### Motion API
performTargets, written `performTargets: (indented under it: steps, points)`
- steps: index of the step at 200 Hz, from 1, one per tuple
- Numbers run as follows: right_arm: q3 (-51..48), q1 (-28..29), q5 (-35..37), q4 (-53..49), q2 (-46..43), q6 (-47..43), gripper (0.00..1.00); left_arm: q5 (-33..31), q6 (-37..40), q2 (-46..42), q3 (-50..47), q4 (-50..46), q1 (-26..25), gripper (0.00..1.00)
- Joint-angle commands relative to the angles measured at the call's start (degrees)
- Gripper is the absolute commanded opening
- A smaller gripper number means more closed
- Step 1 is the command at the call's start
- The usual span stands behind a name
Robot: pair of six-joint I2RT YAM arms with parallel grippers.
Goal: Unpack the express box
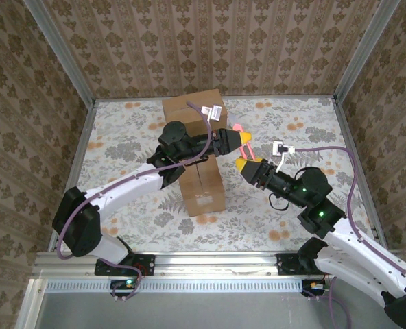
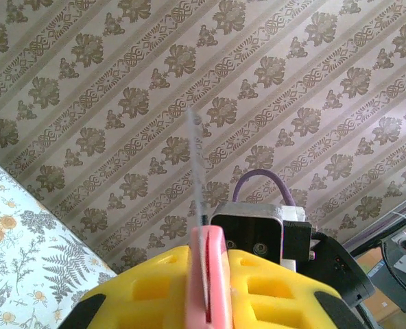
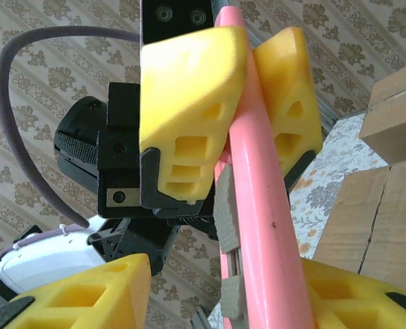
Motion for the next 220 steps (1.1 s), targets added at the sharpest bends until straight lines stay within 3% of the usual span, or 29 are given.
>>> performTargets:
  steps: [1,130,169,201,209,220]
  points:
    - [0.3,0.0,1.9,4.5,-1.4,-1.3,0.45,0.9,0.4,0.2,-0.8,0.4,-0.2,0.00]
    - [-0.5,0.0,4.5,8.0,-1.1,0.2,0.30,-0.4,0.5,0.3,-1.8,1.4,-0.7,0.00]
    - [-0.9,0.0,6.2,8.2,-1.7,0.5,0.19,-1.1,0.6,0.0,-2.2,1.9,-0.7,0.00]
    - [-1.5,0.0,8.0,8.1,-2.4,0.7,0.01,-1.6,1.3,-0.2,-2.5,2.0,-0.7,0.00]
    - [-1.6,0.0,8.5,7.8,-2.5,0.7,0.00,-1.7,1.5,-0.3,-2.7,2.0,-0.6,0.00]
    - [-1.7,0.0,9.3,7.5,-2.8,0.8,0.00,-1.7,1.8,-0.5,-2.6,2.0,-0.6,0.14]
